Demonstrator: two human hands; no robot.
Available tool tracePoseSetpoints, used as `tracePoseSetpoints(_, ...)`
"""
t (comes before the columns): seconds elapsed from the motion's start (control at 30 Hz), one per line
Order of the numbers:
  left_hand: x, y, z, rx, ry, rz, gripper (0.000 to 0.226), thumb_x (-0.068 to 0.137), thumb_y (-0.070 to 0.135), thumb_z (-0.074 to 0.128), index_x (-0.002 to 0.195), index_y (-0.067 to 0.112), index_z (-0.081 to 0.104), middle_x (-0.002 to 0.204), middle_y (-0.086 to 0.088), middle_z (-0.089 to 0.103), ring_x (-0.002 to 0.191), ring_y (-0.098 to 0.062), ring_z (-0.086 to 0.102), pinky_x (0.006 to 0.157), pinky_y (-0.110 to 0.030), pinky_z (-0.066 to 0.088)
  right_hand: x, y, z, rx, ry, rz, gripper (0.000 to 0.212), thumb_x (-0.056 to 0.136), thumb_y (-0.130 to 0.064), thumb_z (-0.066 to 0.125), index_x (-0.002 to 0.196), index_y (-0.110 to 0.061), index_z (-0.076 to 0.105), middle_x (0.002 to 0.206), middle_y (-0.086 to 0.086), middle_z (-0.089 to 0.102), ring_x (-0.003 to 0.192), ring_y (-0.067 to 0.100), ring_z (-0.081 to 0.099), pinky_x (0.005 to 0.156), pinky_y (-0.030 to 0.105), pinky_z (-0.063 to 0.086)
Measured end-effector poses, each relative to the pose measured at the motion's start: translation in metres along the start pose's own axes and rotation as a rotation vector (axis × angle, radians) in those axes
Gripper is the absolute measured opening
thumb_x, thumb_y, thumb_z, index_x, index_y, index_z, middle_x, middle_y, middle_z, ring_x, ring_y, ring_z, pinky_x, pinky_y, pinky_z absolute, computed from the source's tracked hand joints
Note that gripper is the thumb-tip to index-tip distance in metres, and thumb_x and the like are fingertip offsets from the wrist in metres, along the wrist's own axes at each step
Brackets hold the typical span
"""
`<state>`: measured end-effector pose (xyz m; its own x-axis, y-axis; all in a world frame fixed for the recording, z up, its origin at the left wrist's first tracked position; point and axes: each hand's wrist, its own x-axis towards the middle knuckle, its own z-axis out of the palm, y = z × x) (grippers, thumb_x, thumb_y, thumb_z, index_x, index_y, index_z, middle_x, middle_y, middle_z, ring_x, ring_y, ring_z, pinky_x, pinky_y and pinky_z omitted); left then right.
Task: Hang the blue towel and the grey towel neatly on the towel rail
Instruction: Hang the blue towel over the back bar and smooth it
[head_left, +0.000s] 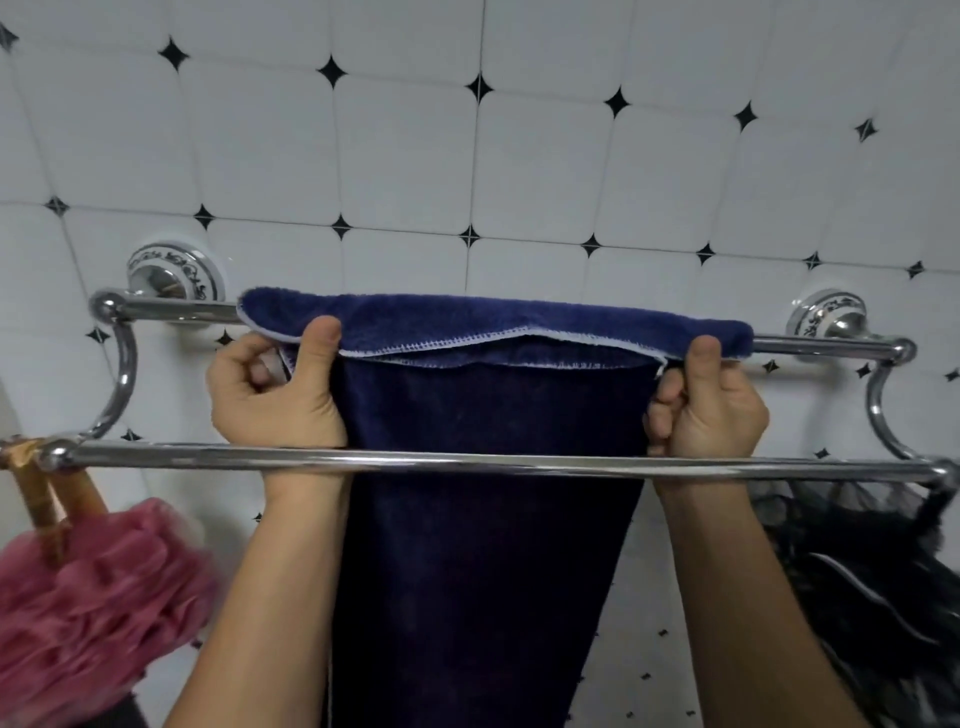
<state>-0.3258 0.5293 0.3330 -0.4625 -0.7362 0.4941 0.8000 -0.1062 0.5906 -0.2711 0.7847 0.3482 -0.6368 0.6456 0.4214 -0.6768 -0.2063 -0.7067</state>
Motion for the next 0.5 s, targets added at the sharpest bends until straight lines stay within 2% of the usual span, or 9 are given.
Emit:
tracePoseSetpoints(0.1, -0.002, 0.0001, -0.0009, 0.021, -0.015, 0.051, 0.038, 0.066, 0.039, 0.082, 0.08, 0.025, 0.049, 0.073, 0.007, 0.035, 0.06, 0.004, 0.037, 0.065, -0.012, 0.037, -0.003, -0.0036, 0.0008, 0.073, -0.014, 0.028, 0.036, 0.074, -0.045, 0.068, 0.067, -0.013, 0.052, 0.045, -0.004, 0.054, 0.026, 0.008, 0.038, 0.03, 0.014, 0.029)
tracePoseSetpoints(0.17, -0.0027, 0.0003, -0.001, -0.005, -0.068, 0.003, 0.035, 0.068, 0.044, 0.081, 0.073, 0.024, 0.053, 0.067, 0.005, 0.034, 0.058, 0.0, 0.035, 0.06, -0.016, 0.036, -0.0038, -0.0038, 0.0006, 0.107, -0.023, 0.046, 0.032, 0.087, -0.035, 0.062, 0.067, -0.013, 0.049, 0.044, -0.005, 0.054, 0.026, 0.006, 0.039, 0.03, 0.013, 0.031)
tracePoseSetpoints(0.27, -0.0023, -0.0002, -0.0027, 0.014, -0.094, -0.009, 0.04, 0.067, 0.055, 0.08, 0.068, 0.024, 0.055, 0.065, 0.003, 0.036, 0.06, -0.007, 0.034, 0.06, -0.021, 0.036, -0.0038, -0.002, -0.0022, 0.124, -0.069, 0.072, 0.03, 0.08, -0.04, 0.062, 0.069, -0.016, 0.048, 0.046, -0.006, 0.053, 0.028, 0.006, 0.039, 0.031, 0.012, 0.03)
tracePoseSetpoints(0.37, -0.0025, -0.0011, -0.0025, 0.008, -0.099, 0.009, 0.041, 0.067, 0.054, 0.079, 0.069, 0.024, 0.053, 0.065, 0.003, 0.04, 0.06, -0.006, 0.036, 0.06, -0.021, 0.036, -0.0017, 0.0009, -0.0045, 0.165, -0.114, 0.088, 0.025, 0.077, -0.041, 0.063, 0.067, -0.021, 0.051, 0.048, -0.006, 0.048, 0.029, 0.007, 0.036, 0.034, 0.012, 0.029)
tracePoseSetpoints(0.5, -0.0025, -0.0055, -0.0036, -0.024, -0.122, 0.045, 0.027, 0.076, 0.05, 0.075, 0.07, 0.031, 0.057, 0.066, 0.011, 0.05, 0.063, -0.005, 0.041, 0.064, -0.021, 0.038, 0.0014, 0.0041, -0.0057, 0.202, -0.144, 0.084, 0.026, 0.08, -0.036, 0.06, 0.064, -0.02, 0.046, 0.045, -0.007, 0.043, 0.028, 0.006, 0.033, 0.035, 0.012, 0.029)
